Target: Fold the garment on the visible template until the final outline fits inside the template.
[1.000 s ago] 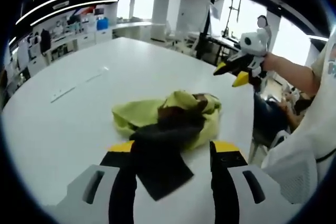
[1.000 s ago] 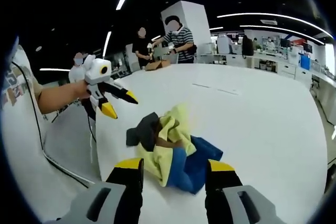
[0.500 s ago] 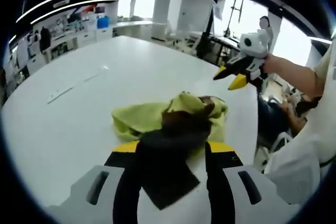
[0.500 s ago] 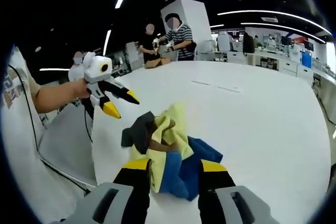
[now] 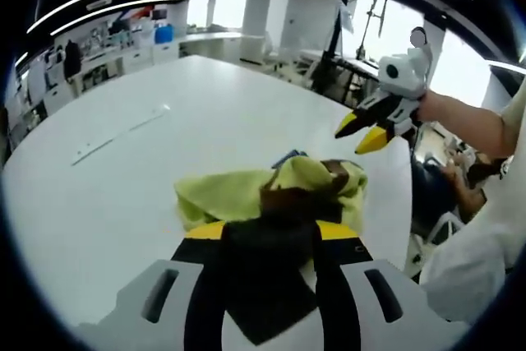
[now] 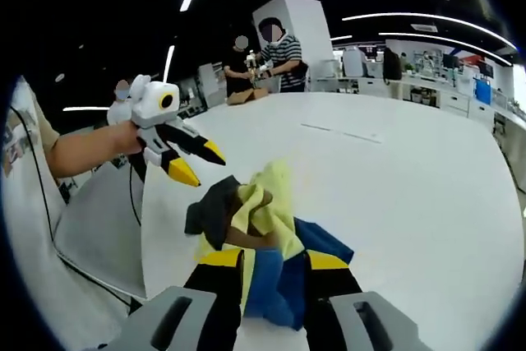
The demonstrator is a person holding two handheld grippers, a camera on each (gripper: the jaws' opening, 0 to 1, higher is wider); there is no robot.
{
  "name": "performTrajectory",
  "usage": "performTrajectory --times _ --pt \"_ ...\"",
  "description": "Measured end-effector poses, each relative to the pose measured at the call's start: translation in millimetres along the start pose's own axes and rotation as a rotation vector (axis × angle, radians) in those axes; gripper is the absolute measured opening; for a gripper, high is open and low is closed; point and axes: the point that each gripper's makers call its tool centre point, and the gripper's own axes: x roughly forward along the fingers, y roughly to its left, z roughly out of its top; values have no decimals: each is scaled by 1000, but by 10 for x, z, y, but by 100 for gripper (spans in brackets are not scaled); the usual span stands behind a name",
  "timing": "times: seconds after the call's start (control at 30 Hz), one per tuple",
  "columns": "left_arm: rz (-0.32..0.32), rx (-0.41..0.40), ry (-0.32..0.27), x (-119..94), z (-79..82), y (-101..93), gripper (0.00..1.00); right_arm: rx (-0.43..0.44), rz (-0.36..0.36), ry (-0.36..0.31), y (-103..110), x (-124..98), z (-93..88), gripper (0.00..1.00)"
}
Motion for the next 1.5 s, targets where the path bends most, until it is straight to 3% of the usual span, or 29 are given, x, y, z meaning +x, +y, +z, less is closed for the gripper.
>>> performTrajectory --times 0.53,0.73,1.03,1.5 --pt "-11 4 17 237 52 56 26 -4 5 6 -43 163 53 18" --pt "-24 8 29 306 39 52 15 -1 7 12 -62 208 43 18" --pt "-10 -15 32 395 44 109 16 2 12 24 -68 258 8 17" --pt "-24 -20 65 483 -59 41 14 5 39 59 10 349 -105 16"
